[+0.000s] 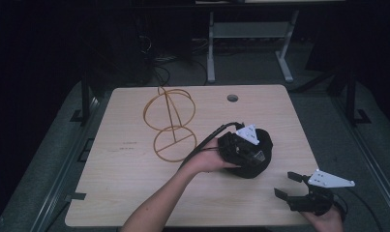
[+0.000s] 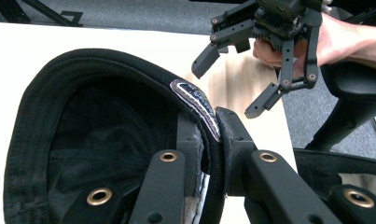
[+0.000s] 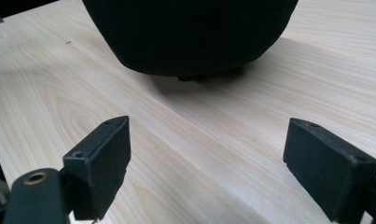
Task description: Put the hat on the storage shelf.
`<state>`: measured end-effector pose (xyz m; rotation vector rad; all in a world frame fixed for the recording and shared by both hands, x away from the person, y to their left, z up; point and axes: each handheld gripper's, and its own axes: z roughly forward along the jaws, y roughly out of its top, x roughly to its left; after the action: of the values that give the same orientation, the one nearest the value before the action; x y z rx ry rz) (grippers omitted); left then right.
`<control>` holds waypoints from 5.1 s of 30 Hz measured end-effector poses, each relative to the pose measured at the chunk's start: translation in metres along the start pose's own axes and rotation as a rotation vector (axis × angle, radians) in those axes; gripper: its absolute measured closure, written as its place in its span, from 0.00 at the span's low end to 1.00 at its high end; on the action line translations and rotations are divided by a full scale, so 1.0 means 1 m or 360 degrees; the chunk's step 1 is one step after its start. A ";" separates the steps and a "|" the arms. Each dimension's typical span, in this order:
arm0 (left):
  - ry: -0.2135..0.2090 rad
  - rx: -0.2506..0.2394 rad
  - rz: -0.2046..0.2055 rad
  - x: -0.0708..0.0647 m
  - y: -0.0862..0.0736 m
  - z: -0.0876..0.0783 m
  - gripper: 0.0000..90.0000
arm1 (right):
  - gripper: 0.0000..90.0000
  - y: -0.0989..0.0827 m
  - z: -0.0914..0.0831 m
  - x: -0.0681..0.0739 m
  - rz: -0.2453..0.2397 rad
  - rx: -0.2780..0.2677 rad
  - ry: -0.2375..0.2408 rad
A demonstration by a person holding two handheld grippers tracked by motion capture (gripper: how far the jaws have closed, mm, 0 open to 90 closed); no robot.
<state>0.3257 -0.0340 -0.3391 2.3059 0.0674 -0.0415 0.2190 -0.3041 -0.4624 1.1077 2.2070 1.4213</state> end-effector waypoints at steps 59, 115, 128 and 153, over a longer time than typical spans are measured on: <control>-0.0195 -0.0231 0.0071 -0.022 0.054 -0.032 0.90 | 0.93 0.059 -0.001 0.027 -0.0275 -0.0429 -0.0035; 0.0362 -0.0121 -0.0077 -0.034 -0.098 -0.092 0.46 | 0.94 0.108 -0.030 -0.008 -0.0148 -0.0229 0.0106; 0.0417 -0.0076 -0.0145 -0.037 -0.135 -0.093 0.43 | 0.94 0.125 -0.018 -0.009 -0.0162 -0.0212 0.0115; 0.0448 -0.0067 -0.0176 -0.038 -0.160 -0.097 0.40 | 0.94 0.180 0.005 0.006 -0.0277 -0.0193 0.0179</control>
<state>0.2789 0.1440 -0.3907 2.2497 0.3365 0.2264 0.2986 -0.2569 -0.3072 0.7935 2.1980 1.5511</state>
